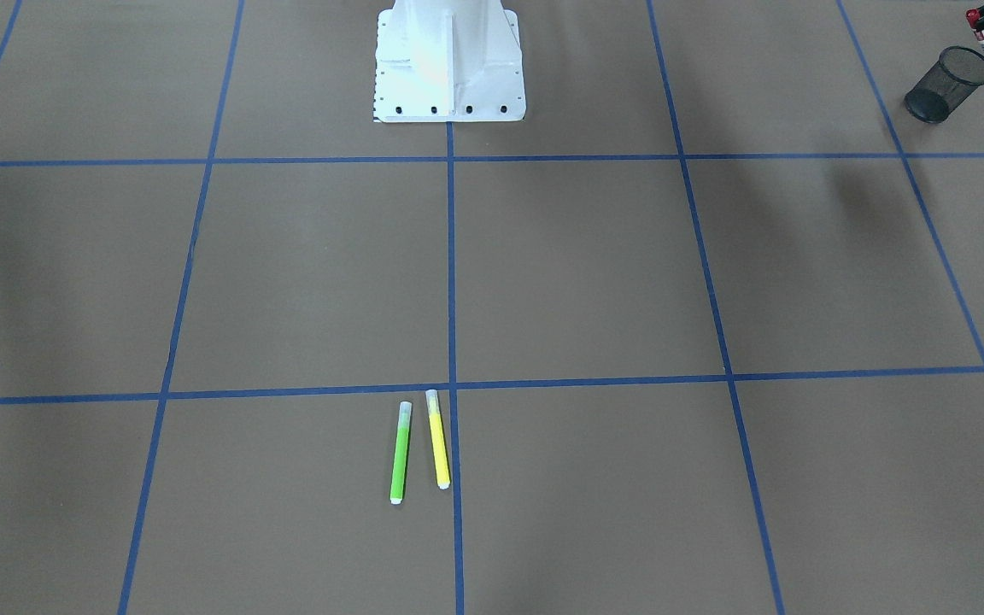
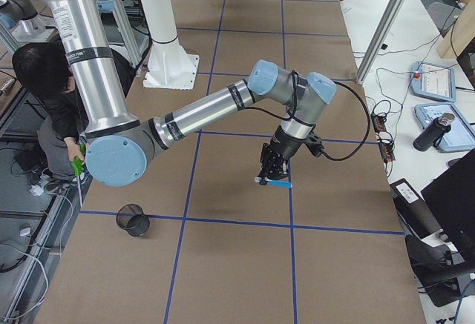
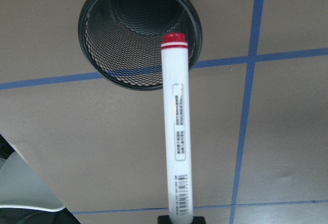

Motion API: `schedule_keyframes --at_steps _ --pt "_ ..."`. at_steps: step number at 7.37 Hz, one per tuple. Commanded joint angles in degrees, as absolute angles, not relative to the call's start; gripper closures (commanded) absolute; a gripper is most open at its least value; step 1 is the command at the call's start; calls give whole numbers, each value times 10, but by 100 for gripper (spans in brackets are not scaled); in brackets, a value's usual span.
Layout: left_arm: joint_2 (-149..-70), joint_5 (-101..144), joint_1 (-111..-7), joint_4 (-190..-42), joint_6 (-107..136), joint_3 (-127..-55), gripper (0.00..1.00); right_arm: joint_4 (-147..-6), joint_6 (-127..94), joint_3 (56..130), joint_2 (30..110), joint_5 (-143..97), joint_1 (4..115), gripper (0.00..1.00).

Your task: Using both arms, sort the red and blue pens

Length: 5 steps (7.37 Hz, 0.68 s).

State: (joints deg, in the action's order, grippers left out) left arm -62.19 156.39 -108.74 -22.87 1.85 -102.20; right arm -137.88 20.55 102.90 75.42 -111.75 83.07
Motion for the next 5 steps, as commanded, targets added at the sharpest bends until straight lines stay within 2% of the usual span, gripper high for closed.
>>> schedule_keyframes --at_steps 1,2,3,5 --pt "-622 1567 -1087 -229 18 -997 100 -1379 206 1040 769 -1118 841 100" --pt "-621 1569 -1087 -229 11 -995 68 -1380 212 1041 772 -1118 845 100" --pt "-621 1570 -1087 -229 11 -993 1 -1379 213 1043 780 -1118 849 100" --pt "-622 1570 -1087 -229 11 -992 0 -1380 223 1046 797 -1118 870 100"
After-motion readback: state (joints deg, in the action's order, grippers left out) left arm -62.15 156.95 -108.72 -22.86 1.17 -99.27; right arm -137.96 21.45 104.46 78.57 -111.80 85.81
